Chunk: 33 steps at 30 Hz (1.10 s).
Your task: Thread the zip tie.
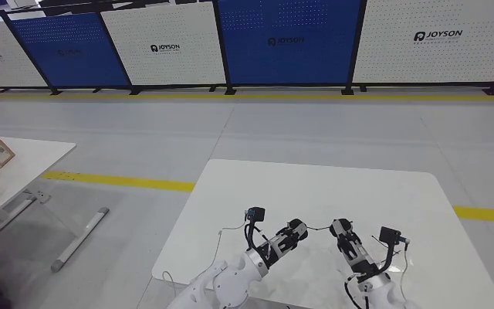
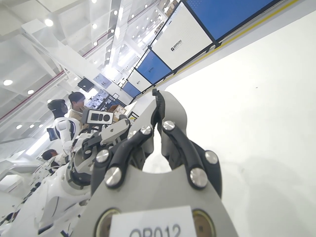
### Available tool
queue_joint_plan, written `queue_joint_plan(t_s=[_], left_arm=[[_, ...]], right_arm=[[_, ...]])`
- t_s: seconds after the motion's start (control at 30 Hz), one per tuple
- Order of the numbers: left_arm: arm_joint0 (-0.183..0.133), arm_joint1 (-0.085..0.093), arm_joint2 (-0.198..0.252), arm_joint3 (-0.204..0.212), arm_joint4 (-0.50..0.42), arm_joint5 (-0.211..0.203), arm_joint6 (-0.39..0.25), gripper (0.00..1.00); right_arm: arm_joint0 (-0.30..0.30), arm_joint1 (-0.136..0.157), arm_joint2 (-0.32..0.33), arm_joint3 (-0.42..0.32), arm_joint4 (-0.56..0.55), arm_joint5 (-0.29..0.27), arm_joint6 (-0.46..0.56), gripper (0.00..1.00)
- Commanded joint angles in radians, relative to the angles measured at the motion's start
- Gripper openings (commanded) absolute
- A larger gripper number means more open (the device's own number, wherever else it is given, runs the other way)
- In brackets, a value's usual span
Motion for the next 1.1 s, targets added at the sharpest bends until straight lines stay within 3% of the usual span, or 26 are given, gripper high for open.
queue_joint_plan(t_s=[0.0, 1.07], left_arm=[[0.0, 0.0, 0.0, 0.0, 0.0, 0.0, 0.0, 0.0], [0.0, 0.0, 0.0, 0.0, 0.0, 0.0, 0.0, 0.0]], right_arm=[[-0.001, 0.0, 0.0, 0.0, 0.0, -0.001, -0.001, 0.0], [-0.023, -0.031, 0.039, 0.005, -0.017, -0.034, 0.014, 0.0]])
